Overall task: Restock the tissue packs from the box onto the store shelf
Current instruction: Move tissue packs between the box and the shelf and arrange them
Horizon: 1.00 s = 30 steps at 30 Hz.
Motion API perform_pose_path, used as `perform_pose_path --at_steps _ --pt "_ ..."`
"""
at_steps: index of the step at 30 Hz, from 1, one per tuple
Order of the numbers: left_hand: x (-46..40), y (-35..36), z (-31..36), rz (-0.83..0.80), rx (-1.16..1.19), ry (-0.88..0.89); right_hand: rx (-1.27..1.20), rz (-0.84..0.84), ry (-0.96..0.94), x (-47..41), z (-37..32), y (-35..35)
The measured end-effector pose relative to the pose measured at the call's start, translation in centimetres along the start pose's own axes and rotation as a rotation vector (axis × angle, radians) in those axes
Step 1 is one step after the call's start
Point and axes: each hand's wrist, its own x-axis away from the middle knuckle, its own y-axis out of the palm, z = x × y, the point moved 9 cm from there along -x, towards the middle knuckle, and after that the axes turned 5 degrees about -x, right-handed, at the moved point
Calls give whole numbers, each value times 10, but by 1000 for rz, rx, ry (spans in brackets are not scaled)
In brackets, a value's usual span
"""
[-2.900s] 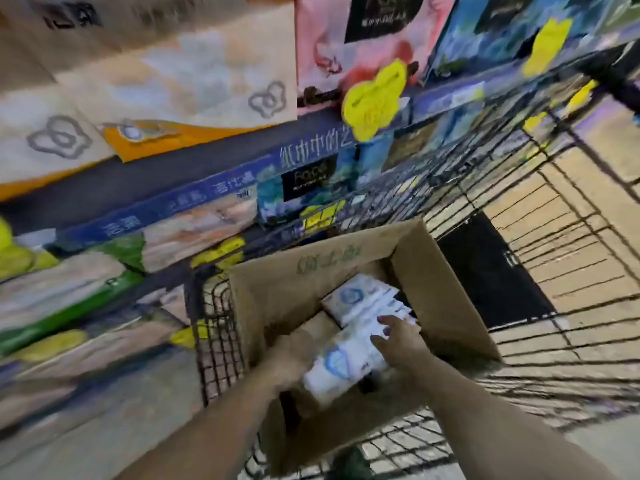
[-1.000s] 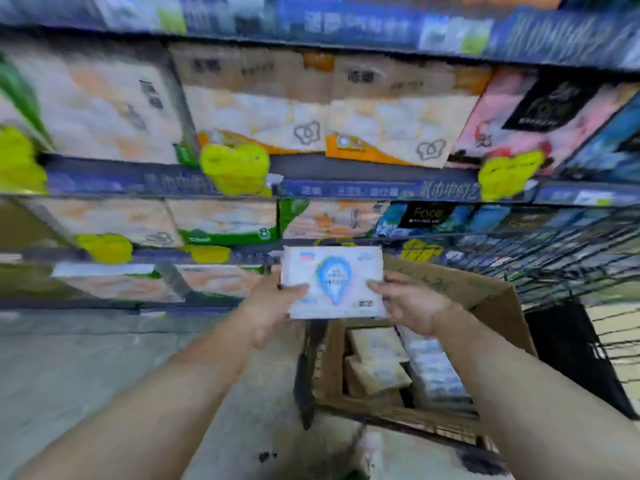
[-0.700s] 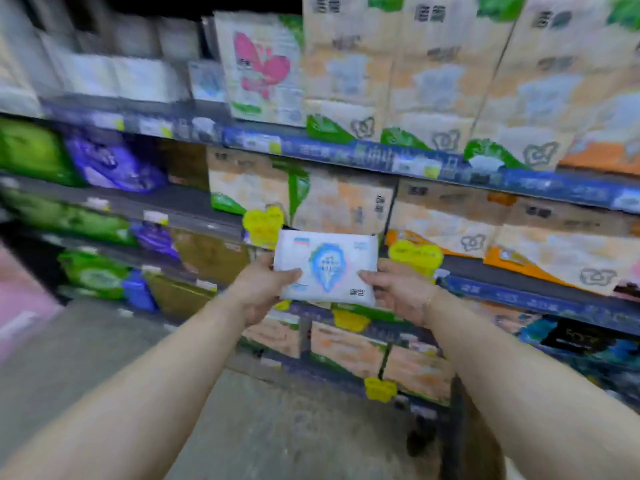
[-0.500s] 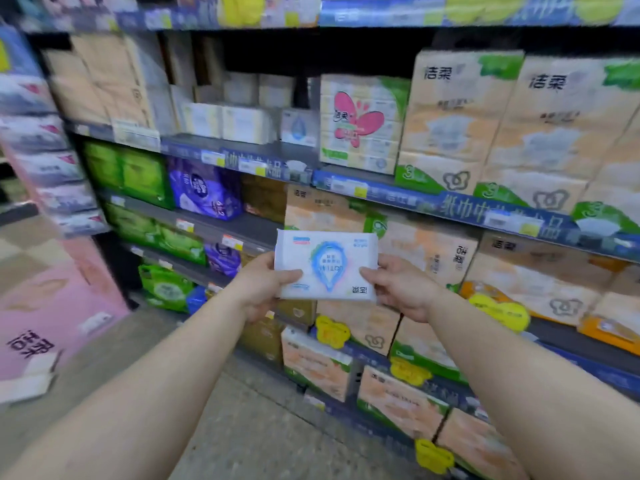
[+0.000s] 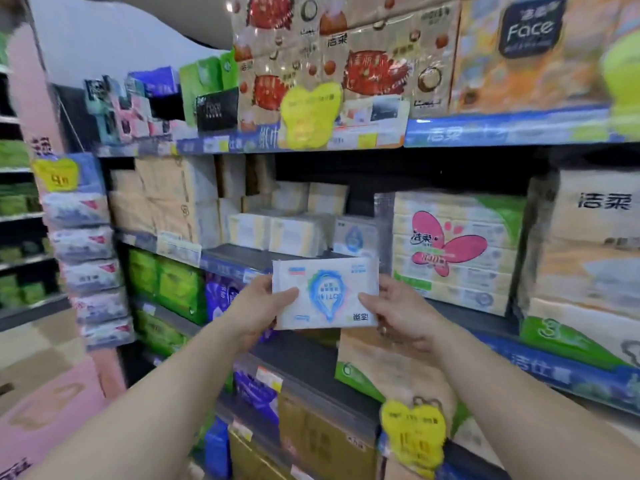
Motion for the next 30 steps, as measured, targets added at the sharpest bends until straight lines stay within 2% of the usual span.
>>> perform_pose_path --at_steps 7,12,15,20,22,25,27,30 --pt "-122 -27 22 -6 -33 83 2 63 -33 -112 1 -3" --pt "-215 -27 26 -95 -150 171 45 248 -72 -169 11 -14" --pt "-266 -23 9 -176 -186 163 37 346 -40 -193 27 -18" --pt "-309 -15 -14 -338 -354 181 53 405 56 -208 46 -18" --pt "-310 -14 3 -277 -521 307 83 411 81 -208 45 -17" --pt "-286 -3 56 -83 -825 765 77 408 86 -207 43 -16" --pt "-262 25 73 -73 -1034 1010 66 402 74 -207 44 -14" --pt "-253 62 69 -161 -1193 1070 56 401 60 -207 45 -13"
